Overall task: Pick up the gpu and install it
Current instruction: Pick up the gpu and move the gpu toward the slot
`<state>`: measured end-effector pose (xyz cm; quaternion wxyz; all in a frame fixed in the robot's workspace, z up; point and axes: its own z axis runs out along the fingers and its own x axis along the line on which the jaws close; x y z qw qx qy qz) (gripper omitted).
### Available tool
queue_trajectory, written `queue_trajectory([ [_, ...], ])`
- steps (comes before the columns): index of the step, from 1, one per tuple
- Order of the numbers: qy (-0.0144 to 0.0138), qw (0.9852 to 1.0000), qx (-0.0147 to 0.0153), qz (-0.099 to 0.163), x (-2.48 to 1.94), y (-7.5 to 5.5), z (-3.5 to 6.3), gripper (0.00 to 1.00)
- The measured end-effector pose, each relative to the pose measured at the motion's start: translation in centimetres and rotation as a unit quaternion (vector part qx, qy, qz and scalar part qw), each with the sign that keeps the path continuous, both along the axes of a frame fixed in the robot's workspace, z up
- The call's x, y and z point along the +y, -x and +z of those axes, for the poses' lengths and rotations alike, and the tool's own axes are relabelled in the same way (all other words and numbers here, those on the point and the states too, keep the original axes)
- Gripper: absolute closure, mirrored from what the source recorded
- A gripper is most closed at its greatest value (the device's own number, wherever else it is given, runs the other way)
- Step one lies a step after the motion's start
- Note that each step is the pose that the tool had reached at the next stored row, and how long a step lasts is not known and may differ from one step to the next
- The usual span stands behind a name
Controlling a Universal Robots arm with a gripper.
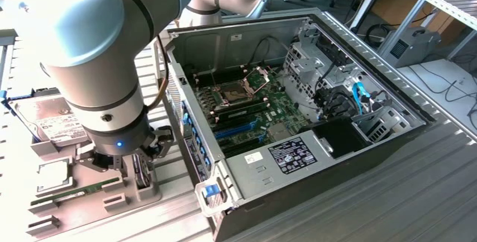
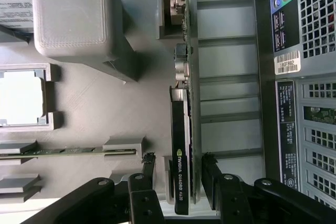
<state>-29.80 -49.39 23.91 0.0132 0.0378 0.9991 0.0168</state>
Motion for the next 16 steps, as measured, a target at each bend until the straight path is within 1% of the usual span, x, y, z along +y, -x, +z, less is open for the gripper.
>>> queue_trajectory([
  [16,0.0,1.0,0.0,0.0,0.0,0.0,-0.45,0.52],
])
